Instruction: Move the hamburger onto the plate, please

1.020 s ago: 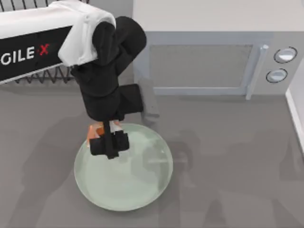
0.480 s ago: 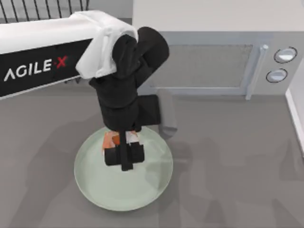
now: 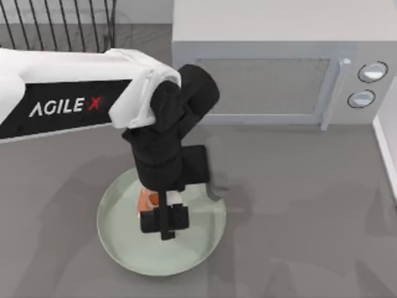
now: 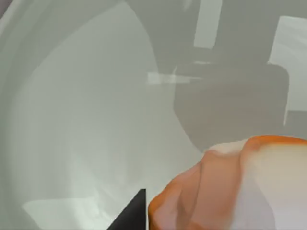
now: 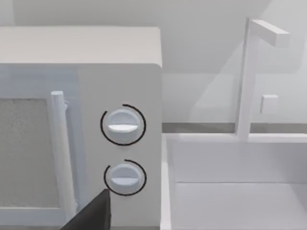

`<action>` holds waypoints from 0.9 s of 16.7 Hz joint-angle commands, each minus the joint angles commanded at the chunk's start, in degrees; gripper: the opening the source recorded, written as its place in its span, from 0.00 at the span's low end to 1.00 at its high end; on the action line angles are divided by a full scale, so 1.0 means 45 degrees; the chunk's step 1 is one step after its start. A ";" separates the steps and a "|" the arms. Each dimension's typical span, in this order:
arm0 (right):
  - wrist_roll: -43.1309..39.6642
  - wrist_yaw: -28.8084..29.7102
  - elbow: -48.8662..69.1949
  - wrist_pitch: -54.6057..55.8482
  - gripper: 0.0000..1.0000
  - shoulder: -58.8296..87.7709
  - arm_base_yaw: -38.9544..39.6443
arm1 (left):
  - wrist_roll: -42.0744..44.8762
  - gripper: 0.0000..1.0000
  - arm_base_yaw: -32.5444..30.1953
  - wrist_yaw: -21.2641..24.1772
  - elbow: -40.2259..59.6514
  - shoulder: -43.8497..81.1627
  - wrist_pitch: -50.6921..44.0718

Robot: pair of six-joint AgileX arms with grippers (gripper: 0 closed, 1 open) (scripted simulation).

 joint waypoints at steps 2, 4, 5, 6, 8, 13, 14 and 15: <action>0.0000 0.0000 0.0000 0.0000 1.00 0.0000 0.0000 | 0.0000 0.00 0.0000 0.0000 0.0000 0.0000 0.0000; 0.0000 0.0000 0.0000 0.0000 1.00 0.0000 0.0000 | 0.0000 0.08 0.0000 0.0000 0.0000 0.0000 0.0000; 0.0000 0.0000 0.0000 0.0000 1.00 0.0000 0.0000 | 0.0000 0.15 0.0000 0.0000 0.0000 0.0000 0.0000; 0.0000 0.0000 0.0000 0.0000 1.00 0.0000 0.0000 | 0.0000 0.23 0.0000 0.0000 0.0000 0.0000 0.0000; 0.0000 0.0000 0.0000 0.0000 1.00 0.0000 0.0000 | 0.0000 0.38 0.0000 0.0000 0.0000 0.0000 0.0000; 0.0000 0.0000 0.0000 0.0000 1.00 0.0000 0.0000 | 0.0000 0.75 0.0000 0.0000 0.0000 0.0000 0.0000; 0.0000 0.0000 0.0000 0.0000 1.00 0.0000 0.0000 | 0.0000 0.83 0.0000 0.0000 0.0000 0.0000 0.0000; 0.0000 0.0000 0.0000 0.0000 1.00 0.0000 0.0000 | 0.0000 0.90 0.0000 0.0000 0.0000 0.0000 0.0000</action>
